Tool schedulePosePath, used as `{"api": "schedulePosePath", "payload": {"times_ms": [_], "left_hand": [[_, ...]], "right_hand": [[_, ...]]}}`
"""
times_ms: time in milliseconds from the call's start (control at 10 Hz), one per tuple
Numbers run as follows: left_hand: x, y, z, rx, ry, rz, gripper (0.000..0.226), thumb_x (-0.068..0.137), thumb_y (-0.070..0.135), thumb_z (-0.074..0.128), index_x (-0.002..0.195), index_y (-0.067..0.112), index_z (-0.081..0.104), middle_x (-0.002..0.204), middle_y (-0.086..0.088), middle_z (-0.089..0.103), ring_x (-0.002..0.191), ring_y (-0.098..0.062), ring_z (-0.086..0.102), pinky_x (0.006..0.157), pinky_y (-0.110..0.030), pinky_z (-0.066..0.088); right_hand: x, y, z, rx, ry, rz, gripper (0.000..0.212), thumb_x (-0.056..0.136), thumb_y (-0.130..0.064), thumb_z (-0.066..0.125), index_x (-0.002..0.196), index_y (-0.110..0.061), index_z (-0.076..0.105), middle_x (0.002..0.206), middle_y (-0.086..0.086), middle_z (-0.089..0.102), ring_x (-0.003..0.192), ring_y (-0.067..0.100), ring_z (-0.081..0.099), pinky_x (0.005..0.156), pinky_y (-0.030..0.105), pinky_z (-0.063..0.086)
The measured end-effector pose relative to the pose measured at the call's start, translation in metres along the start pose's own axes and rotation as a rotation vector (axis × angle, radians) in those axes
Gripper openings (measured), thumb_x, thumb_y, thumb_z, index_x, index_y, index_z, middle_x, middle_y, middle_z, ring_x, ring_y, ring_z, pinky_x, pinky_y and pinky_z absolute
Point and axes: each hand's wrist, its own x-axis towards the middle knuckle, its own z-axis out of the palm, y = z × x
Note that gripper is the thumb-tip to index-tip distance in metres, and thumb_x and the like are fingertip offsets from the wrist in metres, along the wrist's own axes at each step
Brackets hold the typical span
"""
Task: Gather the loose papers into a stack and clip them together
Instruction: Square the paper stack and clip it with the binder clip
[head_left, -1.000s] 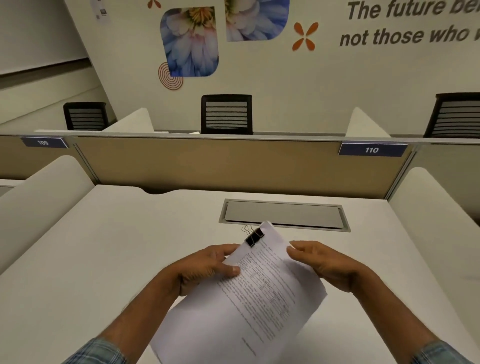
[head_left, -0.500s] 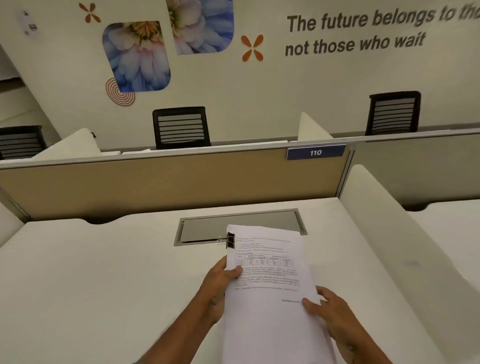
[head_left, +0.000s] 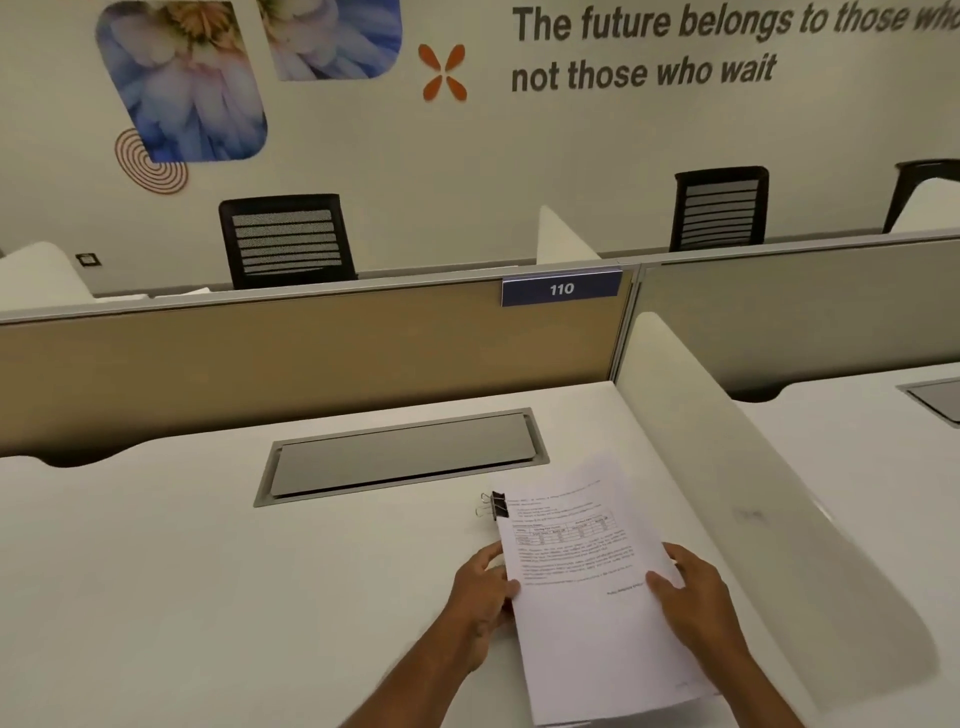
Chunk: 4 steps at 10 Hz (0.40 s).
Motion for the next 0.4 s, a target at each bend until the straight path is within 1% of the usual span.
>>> {"api": "schedulePosePath", "payload": {"times_ms": [100, 200, 300, 400], "left_hand": [[0.006, -0.004, 0.005, 0.011, 0.006, -0.009, 0.058, 0.086, -0.018, 0.047, 0.129, 0.020, 0.060, 0.110, -0.005, 0.079, 0.098, -0.027, 0.076, 0.073, -0.037, 0.063], [0.009, -0.008, 0.005, 0.000, 0.010, -0.012, 0.053, 0.087, -0.019, 0.049, 0.126, 0.015, 0.059, 0.106, -0.009, 0.080, 0.096, -0.030, 0.077, 0.078, -0.041, 0.064], [0.005, -0.009, 0.000, -0.016, 0.016, 0.001, 0.046, 0.088, -0.016, 0.052, 0.122, 0.015, 0.057, 0.102, -0.008, 0.081, 0.096, -0.030, 0.077, 0.083, -0.040, 0.063], [-0.002, -0.007, -0.011, 0.051, 0.039, 0.015, 0.044, 0.088, -0.009, 0.059, 0.126, 0.013, 0.057, 0.103, -0.006, 0.078, 0.094, -0.025, 0.075, 0.084, -0.033, 0.061]], "right_hand": [[0.012, 0.007, -0.001, -0.040, -0.010, 0.003, 0.043, 0.097, -0.010, 0.062, 0.139, -0.005, 0.056, 0.136, 0.017, 0.063, 0.120, 0.037, 0.062, 0.103, 0.047, 0.049], [0.021, 0.016, 0.004, -0.084, -0.010, 0.000, 0.044, 0.096, -0.009, 0.063, 0.139, -0.005, 0.056, 0.135, 0.017, 0.064, 0.121, 0.037, 0.062, 0.104, 0.046, 0.049], [0.027, 0.023, 0.011, -0.138, 0.018, 0.003, 0.050, 0.093, -0.010, 0.067, 0.141, -0.005, 0.054, 0.136, 0.019, 0.064, 0.124, 0.039, 0.060, 0.104, 0.047, 0.048], [0.025, 0.031, 0.018, -0.187, 0.102, -0.010, 0.056, 0.090, -0.010, 0.070, 0.143, -0.005, 0.052, 0.136, 0.022, 0.062, 0.126, 0.040, 0.058, 0.104, 0.048, 0.047]]}}
